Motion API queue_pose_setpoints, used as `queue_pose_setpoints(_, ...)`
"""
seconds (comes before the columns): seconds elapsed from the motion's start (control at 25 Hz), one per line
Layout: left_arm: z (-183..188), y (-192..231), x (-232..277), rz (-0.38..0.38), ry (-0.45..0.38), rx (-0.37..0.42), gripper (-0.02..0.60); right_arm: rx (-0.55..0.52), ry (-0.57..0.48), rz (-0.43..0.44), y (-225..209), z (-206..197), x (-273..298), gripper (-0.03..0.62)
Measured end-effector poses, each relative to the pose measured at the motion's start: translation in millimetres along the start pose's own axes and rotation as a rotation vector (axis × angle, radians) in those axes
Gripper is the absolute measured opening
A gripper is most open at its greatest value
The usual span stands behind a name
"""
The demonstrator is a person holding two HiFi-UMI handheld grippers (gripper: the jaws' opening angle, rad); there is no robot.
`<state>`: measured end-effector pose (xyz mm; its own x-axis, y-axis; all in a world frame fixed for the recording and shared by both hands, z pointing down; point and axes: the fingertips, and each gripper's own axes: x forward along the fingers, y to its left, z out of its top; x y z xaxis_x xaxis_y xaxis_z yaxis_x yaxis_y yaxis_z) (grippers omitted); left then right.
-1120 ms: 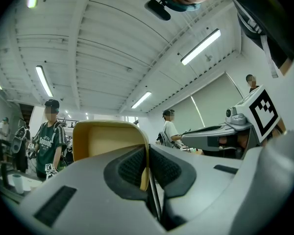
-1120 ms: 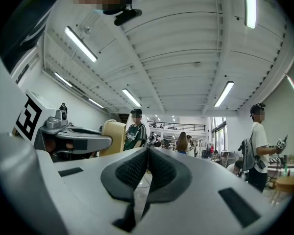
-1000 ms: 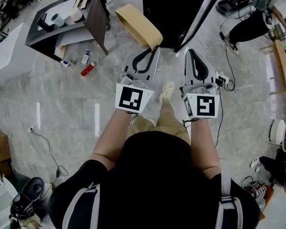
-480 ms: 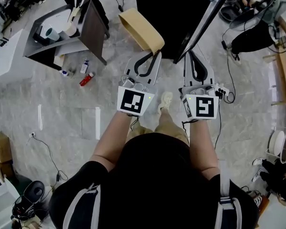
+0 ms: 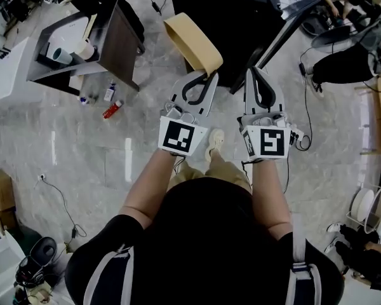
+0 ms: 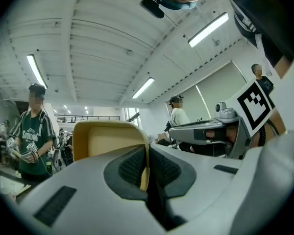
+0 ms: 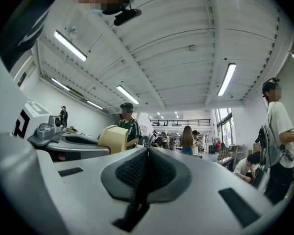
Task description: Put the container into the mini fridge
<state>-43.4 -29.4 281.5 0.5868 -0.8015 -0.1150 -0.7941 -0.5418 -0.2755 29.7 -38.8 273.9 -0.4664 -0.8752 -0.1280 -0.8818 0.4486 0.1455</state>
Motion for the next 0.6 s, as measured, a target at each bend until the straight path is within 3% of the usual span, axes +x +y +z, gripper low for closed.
queue_pose_setpoints(0.6,-67.1,41.6,118.5,0.001,0.104,-0.002,0.032,0.040,0.063,0.072,-75.0,-63.9,113.4,0.037)
